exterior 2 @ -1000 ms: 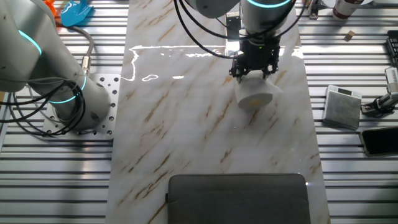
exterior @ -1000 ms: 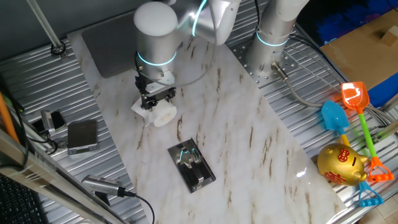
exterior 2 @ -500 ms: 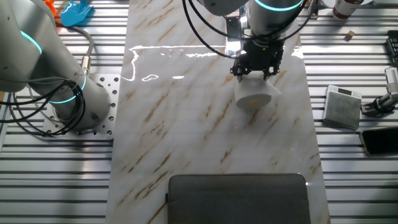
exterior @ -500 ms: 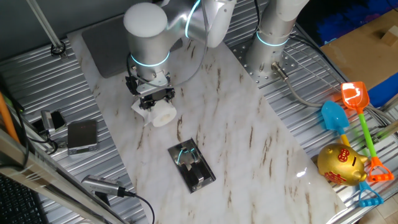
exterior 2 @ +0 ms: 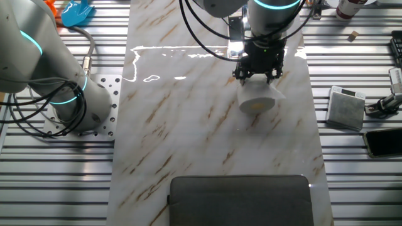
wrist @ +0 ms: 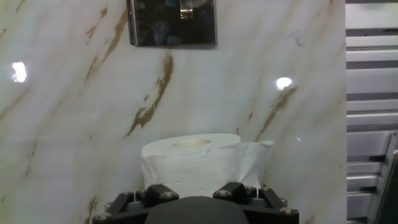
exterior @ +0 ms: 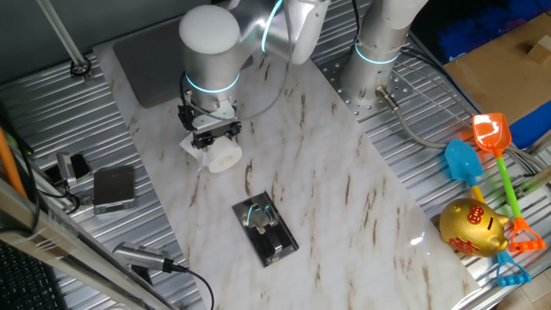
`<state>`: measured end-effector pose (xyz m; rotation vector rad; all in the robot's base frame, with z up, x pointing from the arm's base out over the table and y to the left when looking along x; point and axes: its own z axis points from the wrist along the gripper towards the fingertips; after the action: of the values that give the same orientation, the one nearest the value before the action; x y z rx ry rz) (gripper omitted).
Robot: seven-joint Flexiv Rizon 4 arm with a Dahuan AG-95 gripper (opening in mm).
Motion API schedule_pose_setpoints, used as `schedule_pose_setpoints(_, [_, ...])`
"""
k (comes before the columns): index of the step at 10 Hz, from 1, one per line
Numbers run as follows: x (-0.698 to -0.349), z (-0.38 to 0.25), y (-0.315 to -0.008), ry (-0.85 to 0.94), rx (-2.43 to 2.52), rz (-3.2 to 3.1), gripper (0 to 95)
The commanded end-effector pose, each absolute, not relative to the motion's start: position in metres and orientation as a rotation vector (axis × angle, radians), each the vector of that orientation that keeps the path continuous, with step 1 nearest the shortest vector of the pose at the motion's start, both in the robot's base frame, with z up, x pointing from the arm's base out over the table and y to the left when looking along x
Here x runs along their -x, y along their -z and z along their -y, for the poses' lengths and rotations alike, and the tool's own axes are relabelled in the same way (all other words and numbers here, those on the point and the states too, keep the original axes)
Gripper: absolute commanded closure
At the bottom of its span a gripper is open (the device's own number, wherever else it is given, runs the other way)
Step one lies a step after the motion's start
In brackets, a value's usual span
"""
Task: Take the roll of paper down from the shelf
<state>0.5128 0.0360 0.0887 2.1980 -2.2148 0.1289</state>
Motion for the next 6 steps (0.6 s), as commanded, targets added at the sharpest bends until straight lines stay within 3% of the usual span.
schedule_pose_setpoints(1, [-0.5151, -0.031, -0.0815, -0.118, -2.194, 2.233, 95.0])
schedule_pose_setpoints(6, [-0.5215, -0.0255, -0.075, -0.112, -2.21, 2.222, 95.0])
